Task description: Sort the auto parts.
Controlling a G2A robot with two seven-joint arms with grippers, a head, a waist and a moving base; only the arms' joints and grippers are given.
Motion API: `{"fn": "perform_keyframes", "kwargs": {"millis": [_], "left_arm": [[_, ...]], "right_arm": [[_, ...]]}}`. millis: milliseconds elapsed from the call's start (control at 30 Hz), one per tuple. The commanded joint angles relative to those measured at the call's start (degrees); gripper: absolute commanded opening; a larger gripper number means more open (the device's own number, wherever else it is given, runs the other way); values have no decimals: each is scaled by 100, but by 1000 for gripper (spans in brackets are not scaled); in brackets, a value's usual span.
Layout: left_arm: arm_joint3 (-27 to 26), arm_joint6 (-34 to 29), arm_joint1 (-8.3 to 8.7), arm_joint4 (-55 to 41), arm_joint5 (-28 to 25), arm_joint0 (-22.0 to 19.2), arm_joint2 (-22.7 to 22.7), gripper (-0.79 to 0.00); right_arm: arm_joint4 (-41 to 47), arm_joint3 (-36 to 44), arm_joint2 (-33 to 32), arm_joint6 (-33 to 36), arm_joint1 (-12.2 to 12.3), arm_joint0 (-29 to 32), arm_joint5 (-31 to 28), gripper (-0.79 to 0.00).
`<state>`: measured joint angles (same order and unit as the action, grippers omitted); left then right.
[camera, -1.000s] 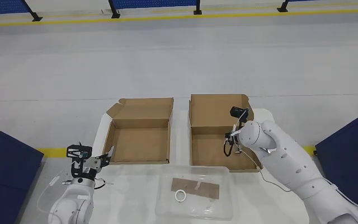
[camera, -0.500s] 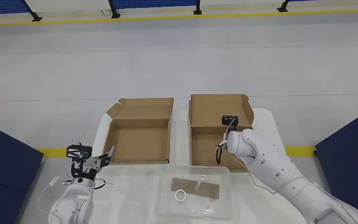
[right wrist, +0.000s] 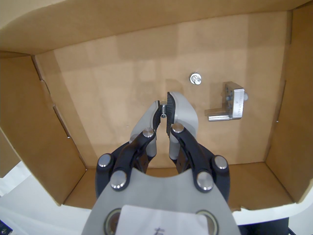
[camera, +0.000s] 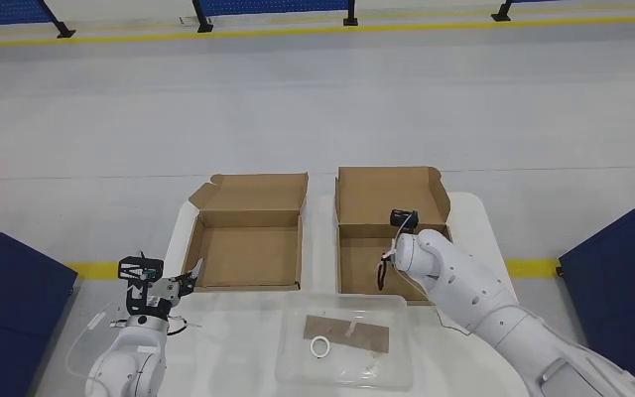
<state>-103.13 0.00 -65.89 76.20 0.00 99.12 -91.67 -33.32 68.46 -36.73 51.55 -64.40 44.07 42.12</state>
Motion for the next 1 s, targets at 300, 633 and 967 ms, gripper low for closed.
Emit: {"fn": "perform_keyframes", "kwargs": {"millis": [300,633,967], "left_arm": [[0,0,0,0,0,0,0,0],[0,0,0,0,0,0,0,0],[0,0,0,0,0,0,0,0]], "right_arm": [[-78,-313,50,-25,-183,-94,44,-505],[-235,-151,-113,42,-195,-31,42,-406],[-716,1094,-750,403,112,423,90,0]]}}
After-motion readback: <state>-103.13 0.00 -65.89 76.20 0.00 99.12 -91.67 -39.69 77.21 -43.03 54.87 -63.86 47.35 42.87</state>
